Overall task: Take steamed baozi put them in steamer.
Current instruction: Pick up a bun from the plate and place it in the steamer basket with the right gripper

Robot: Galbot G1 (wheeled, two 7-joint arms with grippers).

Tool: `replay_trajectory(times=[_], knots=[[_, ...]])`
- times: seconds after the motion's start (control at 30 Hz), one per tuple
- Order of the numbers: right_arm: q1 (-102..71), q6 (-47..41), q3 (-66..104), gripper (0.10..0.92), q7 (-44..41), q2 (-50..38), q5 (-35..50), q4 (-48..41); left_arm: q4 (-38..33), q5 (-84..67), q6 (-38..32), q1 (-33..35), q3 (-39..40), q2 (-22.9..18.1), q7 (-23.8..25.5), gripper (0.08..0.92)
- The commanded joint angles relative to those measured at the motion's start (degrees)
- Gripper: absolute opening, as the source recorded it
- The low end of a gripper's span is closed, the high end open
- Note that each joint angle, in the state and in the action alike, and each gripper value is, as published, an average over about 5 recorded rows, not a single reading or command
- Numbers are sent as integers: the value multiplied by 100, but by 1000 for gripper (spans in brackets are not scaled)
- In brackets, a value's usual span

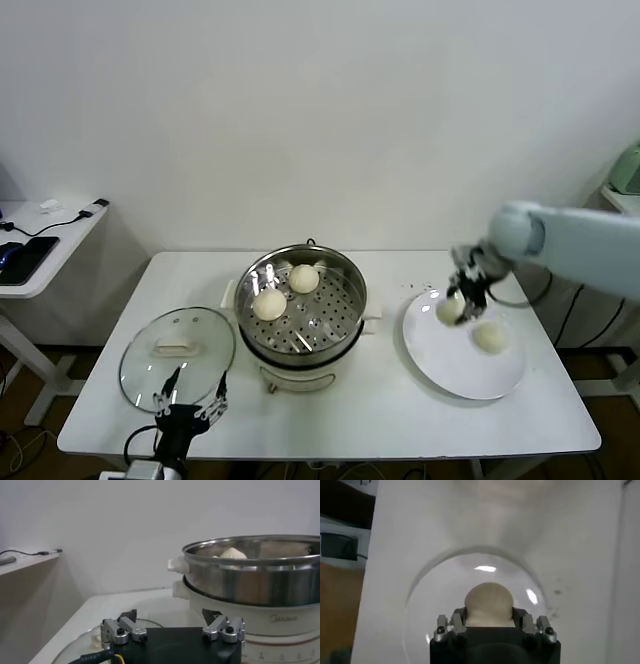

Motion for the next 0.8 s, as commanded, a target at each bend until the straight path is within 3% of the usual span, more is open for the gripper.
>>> replay_trajectory(times=[0.03, 0.33, 0.47, 0.8], knots=[[1834, 1144, -19, 611, -311, 1743, 568, 435, -39, 2, 6, 3, 3, 23, 4, 823], [1057, 2867, 205, 611, -151, 2944, -313, 878, 12, -8, 2, -20, -9, 20, 1, 823], [454, 3527, 364, 611, -241, 3241, -1049, 627, 44, -14, -1, -34, -14, -2, -3, 823], [-767, 4059, 515, 611, -133, 3860, -1984, -637, 89, -25, -43, -8, -16, -23, -12, 823]])
